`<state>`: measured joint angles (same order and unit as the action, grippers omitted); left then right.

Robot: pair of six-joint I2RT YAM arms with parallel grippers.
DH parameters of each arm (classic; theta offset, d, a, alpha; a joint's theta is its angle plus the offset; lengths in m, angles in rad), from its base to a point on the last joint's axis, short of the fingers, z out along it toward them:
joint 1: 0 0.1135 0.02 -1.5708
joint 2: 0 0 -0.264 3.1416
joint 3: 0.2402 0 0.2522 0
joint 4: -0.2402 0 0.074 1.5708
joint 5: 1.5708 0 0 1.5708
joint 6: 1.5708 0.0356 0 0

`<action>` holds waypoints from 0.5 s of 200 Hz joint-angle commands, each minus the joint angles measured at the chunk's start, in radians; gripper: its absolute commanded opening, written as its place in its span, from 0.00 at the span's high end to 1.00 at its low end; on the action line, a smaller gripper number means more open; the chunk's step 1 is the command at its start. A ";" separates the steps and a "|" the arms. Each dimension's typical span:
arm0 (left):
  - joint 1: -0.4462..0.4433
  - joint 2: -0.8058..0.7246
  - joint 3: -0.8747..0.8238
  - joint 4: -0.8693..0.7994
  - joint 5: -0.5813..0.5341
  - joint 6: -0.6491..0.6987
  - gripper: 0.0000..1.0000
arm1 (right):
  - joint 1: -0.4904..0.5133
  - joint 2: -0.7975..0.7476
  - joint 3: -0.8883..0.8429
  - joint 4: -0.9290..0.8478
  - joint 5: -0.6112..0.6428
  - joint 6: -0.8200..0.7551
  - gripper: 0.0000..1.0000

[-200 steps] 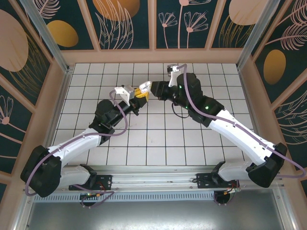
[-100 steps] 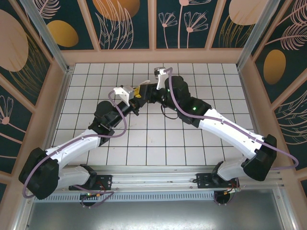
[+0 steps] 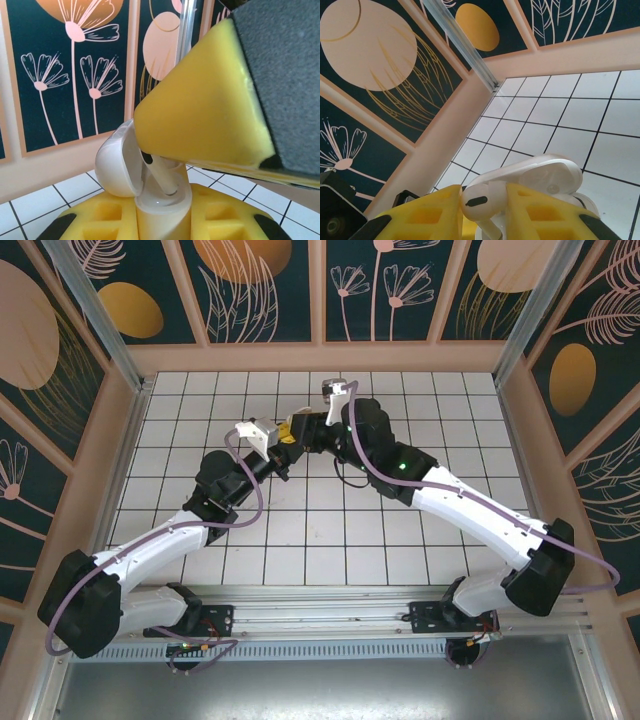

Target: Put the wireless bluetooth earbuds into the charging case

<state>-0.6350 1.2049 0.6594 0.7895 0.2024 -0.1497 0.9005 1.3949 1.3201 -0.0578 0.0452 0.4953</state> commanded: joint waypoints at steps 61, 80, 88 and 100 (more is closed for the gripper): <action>-0.005 -0.030 0.005 0.030 0.007 0.021 1.00 | 0.019 0.036 -0.020 0.057 -0.025 0.007 0.74; -0.005 -0.029 0.005 0.033 0.006 0.019 1.00 | 0.020 0.038 -0.025 0.070 -0.062 0.021 0.74; -0.006 -0.029 0.005 0.032 0.006 0.019 1.00 | 0.021 0.038 -0.028 0.073 -0.067 0.025 0.74; -0.005 -0.030 0.005 0.032 0.005 0.019 1.00 | 0.023 0.042 -0.028 0.073 -0.068 0.029 0.74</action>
<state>-0.6342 1.2026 0.6575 0.7624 0.1810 -0.1429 0.9054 1.4139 1.3106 -0.0238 0.0242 0.5041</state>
